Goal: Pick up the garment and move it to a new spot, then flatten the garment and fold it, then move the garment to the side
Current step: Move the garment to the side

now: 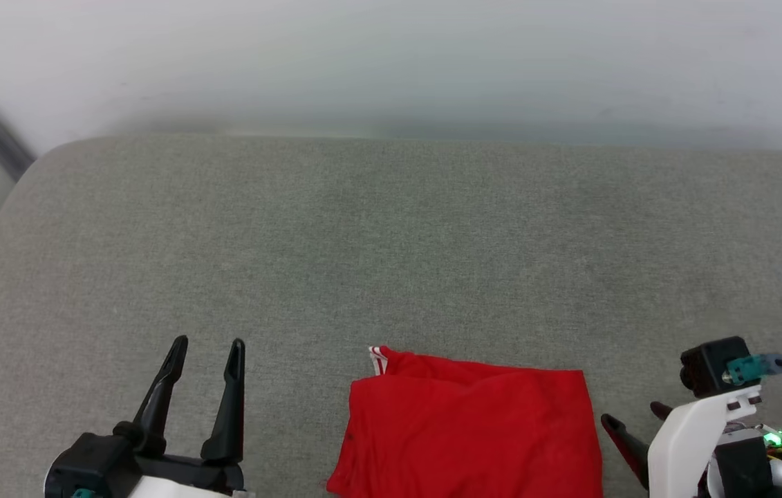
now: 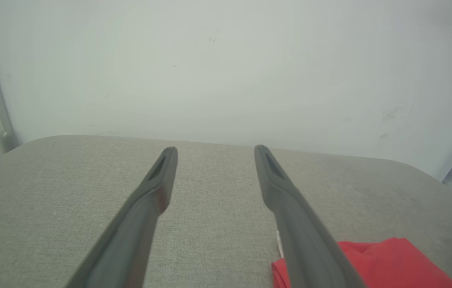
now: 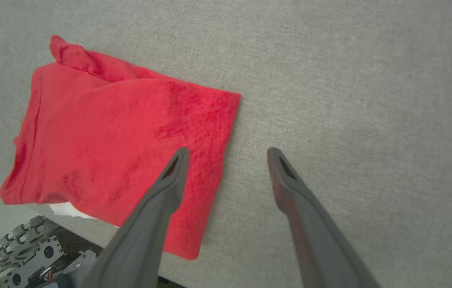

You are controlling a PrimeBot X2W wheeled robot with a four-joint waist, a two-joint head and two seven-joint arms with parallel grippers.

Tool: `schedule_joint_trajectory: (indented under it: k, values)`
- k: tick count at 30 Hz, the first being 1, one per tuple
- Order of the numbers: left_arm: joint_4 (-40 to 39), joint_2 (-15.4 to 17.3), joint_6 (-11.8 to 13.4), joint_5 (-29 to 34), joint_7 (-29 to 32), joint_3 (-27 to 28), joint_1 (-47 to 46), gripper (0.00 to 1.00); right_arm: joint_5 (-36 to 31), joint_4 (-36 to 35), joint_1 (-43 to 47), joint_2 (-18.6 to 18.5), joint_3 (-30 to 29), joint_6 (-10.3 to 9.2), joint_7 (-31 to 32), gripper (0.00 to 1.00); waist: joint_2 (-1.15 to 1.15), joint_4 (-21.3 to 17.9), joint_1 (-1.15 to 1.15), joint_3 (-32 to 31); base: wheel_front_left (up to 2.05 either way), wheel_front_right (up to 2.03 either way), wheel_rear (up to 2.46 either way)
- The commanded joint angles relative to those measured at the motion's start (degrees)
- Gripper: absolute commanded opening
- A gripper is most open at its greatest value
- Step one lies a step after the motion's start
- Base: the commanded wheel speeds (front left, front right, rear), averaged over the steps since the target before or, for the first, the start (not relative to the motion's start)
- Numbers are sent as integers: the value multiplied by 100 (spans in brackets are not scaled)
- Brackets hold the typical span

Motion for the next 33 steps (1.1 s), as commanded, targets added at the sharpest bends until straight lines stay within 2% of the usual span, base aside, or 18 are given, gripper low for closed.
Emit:
schedule_joint_trajectory:
  k: [1, 5, 10, 17, 24, 25, 26, 27, 30, 33]
  values:
    - [-12, 17, -7, -15, -12, -26, -76, 100, 15, -56, -99, 10, -21, -2, 89, 100, 0, 74, 0, 84, 0, 0, 0]
    - [21, 34, -7, 1, -12, -130, -220, 100, -54, -17, -176, 105, -66, -2, 850, 100, 0, 234, 0, 265, 0, 0, 0]
    - [79, 55, -7, 5, -12, -266, -379, 100, -59, 289, -234, 317, -14, -2, 1242, 100, 0, 480, 0, 453, 0, 0, 0]
    - [150, 62, -7, -25, -12, -378, -500, 100, -259, 896, -297, 429, 75, -2, 1142, 100, 0, 762, 0, 601, 0, 0, 0]
    - [178, 56, -7, -26, -12, -484, -611, 100, -290, 1670, -378, 510, 221, -1, 846, 100, 0, 875, 0, 716, 0, 0, 0]
    - [187, 77, -7, -8, -12, -527, -615, 100, -299, 1753, -388, 509, 252, -1, 774, 58, 0, 883, 0, 725, 0, 0, 0]
    - [200, 80, -7, 3, -12, -559, -626, 100, -320, 1820, -418, 481, 298, -1, 689, 22, 0, 889, 0, 731, 0, 0, 0]
    - [208, 74, -7, 6, -12, -573, -642, 100, -347, 1869, -462, 441, 348, -1, 601, 0, 0, 887, 0, 729, 0, 0, 0]
    - [226, 71, -7, -12, -12, -583, -633, 100, -549, 1868, -626, 184, 535, -3, 285, 0, 0, 810, 0, 687, 0, 0, 0]
    - [255, 131, -7, 24, -12, -642, -618, 100, -1016, 1680, -939, -309, 822, -9, 7, 0, 0, 655, 0, 634, 0, 0, 0]
